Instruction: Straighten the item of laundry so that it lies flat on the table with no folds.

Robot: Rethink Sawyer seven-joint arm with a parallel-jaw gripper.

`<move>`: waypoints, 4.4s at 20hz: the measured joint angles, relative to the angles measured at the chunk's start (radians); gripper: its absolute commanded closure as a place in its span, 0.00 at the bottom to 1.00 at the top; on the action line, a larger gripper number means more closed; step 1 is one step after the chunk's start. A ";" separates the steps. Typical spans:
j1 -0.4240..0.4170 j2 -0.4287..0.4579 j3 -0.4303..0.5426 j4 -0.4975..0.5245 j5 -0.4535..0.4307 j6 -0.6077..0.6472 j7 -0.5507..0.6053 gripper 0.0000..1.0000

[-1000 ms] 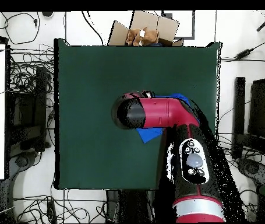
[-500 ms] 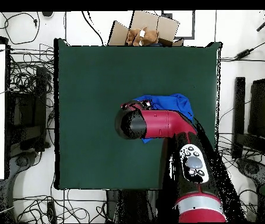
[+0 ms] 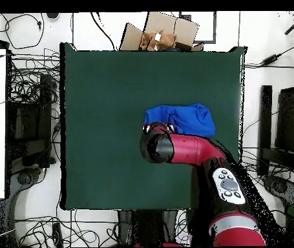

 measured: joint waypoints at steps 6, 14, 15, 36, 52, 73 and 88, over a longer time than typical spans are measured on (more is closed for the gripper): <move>-0.029 0.019 0.000 0.034 0.001 0.000 0.000 1.00; -0.026 0.046 -0.004 0.037 0.001 -0.013 0.000 1.00; -0.019 0.051 -0.009 0.036 0.001 -0.020 0.000 1.00; 0.000 0.132 -0.042 0.032 0.001 -0.109 0.000 1.00; -0.020 0.134 -0.056 0.032 0.005 -0.109 0.000 1.00; 0.107 0.179 -0.150 0.032 0.073 -0.151 0.000 1.00; -0.037 0.207 -0.108 0.031 0.073 -0.153 0.000 1.00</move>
